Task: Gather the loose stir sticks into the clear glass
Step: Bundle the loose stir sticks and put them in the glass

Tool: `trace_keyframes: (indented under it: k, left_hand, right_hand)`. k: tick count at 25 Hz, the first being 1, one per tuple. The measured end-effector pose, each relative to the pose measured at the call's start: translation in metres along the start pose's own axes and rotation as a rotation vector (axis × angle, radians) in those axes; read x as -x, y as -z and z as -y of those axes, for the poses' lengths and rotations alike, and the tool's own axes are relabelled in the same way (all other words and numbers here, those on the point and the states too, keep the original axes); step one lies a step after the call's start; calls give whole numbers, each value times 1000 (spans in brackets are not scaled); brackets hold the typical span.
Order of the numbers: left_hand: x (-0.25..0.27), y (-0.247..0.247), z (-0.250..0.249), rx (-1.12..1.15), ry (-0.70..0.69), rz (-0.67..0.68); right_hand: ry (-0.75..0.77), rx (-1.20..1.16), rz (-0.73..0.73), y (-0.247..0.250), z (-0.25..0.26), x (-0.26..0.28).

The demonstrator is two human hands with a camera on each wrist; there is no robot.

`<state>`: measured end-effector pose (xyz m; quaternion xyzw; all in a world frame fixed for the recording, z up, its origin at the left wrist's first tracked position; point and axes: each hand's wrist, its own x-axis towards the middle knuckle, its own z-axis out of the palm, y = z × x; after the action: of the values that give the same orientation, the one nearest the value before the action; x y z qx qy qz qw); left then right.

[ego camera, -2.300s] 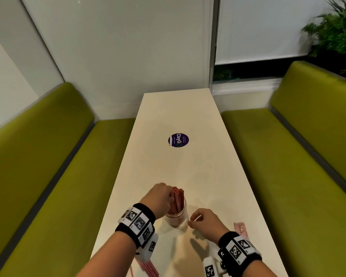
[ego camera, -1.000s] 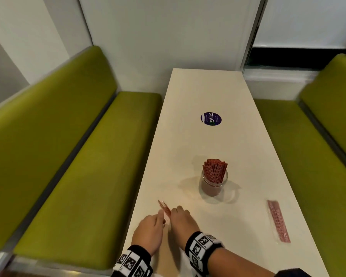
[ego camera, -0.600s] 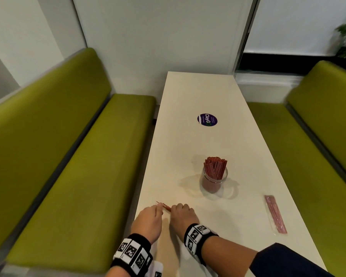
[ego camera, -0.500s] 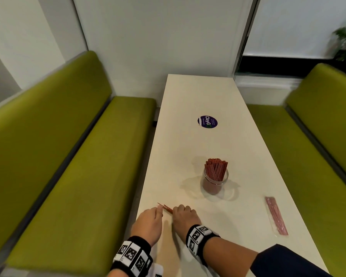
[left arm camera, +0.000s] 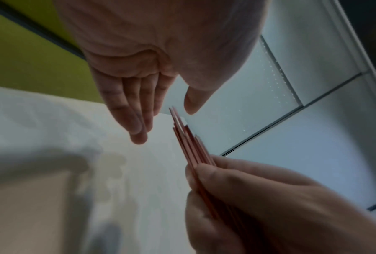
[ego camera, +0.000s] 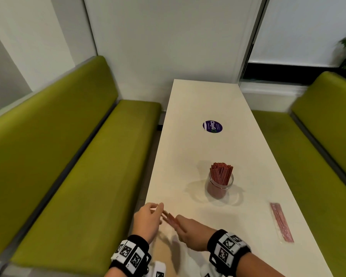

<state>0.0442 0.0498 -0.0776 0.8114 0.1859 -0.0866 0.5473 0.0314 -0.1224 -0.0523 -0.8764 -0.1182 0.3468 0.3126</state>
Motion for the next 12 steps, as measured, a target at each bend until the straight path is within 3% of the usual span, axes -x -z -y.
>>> trace_keyframes:
  k: [2, 4, 8, 12]
  left_hand:
    - [-3, 4, -9, -45, -53, -11]
    - [-1, -1, -19, -10, -79, 63]
    - [16, -25, -39, -80, -157, 268]
    - [24, -41, -52, -64, -252, 299]
  right_hand:
    - [55, -67, 64, 0, 7, 12]
    - [46, -203, 78, 3, 8, 19]
    - [-41, -372, 51, 14, 1, 24]
    - [-108, -479, -65, 40, -17, 36]
